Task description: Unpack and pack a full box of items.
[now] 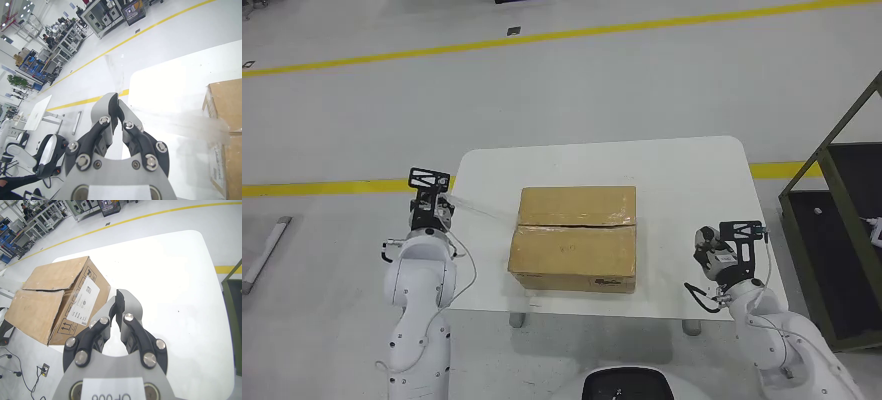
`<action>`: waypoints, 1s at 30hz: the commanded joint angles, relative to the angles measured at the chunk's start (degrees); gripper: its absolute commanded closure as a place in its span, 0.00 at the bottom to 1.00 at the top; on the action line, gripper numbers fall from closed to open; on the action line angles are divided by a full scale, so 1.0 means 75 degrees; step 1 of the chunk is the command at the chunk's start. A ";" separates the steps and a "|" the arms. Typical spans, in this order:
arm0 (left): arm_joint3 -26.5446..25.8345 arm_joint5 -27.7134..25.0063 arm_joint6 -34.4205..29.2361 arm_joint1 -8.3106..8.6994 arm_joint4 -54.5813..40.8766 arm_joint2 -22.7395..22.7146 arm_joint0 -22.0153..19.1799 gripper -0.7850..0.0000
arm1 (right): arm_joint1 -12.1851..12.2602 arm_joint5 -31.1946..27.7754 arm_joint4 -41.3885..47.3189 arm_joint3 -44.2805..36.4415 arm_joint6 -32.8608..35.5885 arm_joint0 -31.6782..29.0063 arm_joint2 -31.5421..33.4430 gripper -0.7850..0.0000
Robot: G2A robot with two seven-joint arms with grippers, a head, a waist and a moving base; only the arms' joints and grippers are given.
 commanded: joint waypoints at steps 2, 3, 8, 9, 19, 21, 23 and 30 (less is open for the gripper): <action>0.0060 0.0063 0.0027 0.0013 0.0063 -0.0059 0.0026 0.99 | 0.0004 0.0015 0.0001 0.0007 -0.0005 0.0004 -0.0003 1.00; 0.0083 0.0068 0.0035 0.0019 0.0081 -0.0083 0.0035 1.00 | 0.0006 0.0014 -0.0003 0.0015 -0.0007 0.0004 -0.0002 1.00; 0.0180 0.0129 0.0069 0.0047 0.0181 -0.0228 0.0053 1.00 | 0.0016 0.0005 -0.0002 0.0038 0.0004 0.0001 0.0010 1.00; 0.0203 0.0140 0.0075 0.0052 0.0177 -0.0253 0.0054 1.00 | 0.0018 0.0004 -0.0007 0.0038 0.0004 -0.0001 0.0009 1.00; 0.0296 0.0195 -0.0049 0.0071 0.0129 -0.0315 0.0067 0.00 | 0.0035 0.0030 0.0009 0.0013 0.0011 -0.0053 0.0018 1.00; 0.0311 0.0235 -0.0088 0.0074 0.0121 -0.0332 0.0075 0.00 | 0.0038 0.0033 0.0011 0.0007 0.0012 -0.0058 0.0017 1.00; 0.0323 0.0273 -0.0110 0.0081 0.0143 -0.0370 0.0089 0.00 | 0.0041 0.0035 0.0013 0.0003 0.0011 -0.0062 0.0015 1.00; 0.0310 0.0325 -0.0095 0.0119 0.0182 -0.0602 0.0162 0.00 | 0.0053 0.0022 0.0000 -0.0017 0.0024 -0.0078 0.0003 1.00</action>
